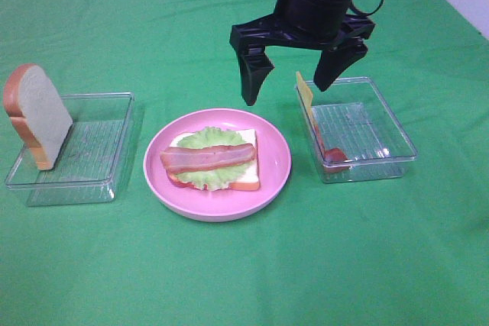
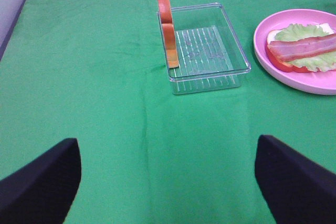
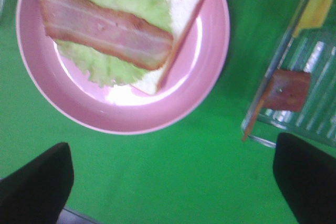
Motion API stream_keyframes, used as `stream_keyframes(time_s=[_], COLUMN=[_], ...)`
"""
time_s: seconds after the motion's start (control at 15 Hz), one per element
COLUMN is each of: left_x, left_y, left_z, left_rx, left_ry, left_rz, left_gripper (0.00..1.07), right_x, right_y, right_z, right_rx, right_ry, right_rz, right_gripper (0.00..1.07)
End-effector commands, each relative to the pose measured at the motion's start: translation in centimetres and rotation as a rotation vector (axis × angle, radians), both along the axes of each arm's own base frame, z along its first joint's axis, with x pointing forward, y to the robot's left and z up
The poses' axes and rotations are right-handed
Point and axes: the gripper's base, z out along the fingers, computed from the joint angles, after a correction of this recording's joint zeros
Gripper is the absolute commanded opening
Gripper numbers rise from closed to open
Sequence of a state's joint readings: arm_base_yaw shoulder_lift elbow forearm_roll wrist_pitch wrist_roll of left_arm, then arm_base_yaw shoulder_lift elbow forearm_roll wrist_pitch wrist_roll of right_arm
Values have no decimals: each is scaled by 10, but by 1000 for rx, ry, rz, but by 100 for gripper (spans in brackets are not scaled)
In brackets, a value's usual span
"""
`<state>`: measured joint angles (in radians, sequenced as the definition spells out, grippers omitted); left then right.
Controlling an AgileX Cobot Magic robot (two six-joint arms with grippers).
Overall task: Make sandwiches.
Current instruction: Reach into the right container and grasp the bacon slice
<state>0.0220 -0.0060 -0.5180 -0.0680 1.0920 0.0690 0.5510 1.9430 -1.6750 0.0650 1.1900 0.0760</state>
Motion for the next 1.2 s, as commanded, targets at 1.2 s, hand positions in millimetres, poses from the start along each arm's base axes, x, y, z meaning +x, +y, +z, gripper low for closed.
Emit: stream_keyframes(time_s=[1.2], left_x=[-1], left_y=[0], left_z=[0], left_rx=[-10], left_ry=[-27], left_rz=[-3], left_gripper=[84], right_x=[27], right_y=[-52], right_z=[-84], right_rx=[28], right_ry=[46], right_rz=[-250], right_gripper=[98])
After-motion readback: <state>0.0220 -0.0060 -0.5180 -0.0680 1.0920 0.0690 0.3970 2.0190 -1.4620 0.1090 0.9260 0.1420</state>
